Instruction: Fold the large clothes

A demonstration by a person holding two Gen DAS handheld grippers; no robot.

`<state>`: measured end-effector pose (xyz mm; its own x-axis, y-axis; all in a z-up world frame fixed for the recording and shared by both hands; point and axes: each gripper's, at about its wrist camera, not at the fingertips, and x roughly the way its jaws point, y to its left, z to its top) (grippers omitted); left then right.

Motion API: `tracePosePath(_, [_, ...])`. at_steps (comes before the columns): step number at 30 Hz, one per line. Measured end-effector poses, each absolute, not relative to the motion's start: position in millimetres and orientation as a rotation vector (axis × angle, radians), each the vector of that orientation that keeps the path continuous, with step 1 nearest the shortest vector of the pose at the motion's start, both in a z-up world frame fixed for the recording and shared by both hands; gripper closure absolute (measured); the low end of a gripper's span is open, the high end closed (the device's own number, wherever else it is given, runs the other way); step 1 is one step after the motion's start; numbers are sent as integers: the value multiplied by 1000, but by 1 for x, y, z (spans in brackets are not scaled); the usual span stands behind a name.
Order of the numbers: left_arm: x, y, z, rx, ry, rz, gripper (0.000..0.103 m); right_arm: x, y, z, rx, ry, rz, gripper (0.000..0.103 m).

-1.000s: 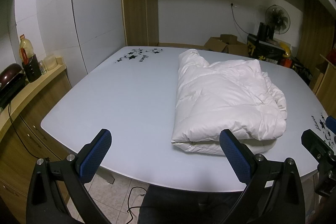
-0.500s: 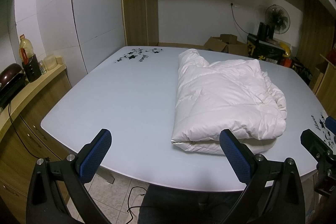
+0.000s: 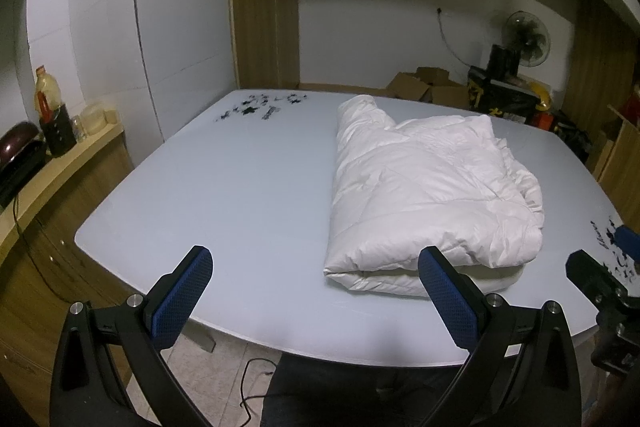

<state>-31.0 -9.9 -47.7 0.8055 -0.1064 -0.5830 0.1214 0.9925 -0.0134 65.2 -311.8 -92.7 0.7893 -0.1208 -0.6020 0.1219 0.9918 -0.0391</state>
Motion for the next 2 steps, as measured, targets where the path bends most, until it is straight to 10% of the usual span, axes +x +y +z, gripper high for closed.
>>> tracePosePath(2, [-32, -13, -48, 47, 617, -123, 0, 65, -312, -93, 2, 649, -131, 0])
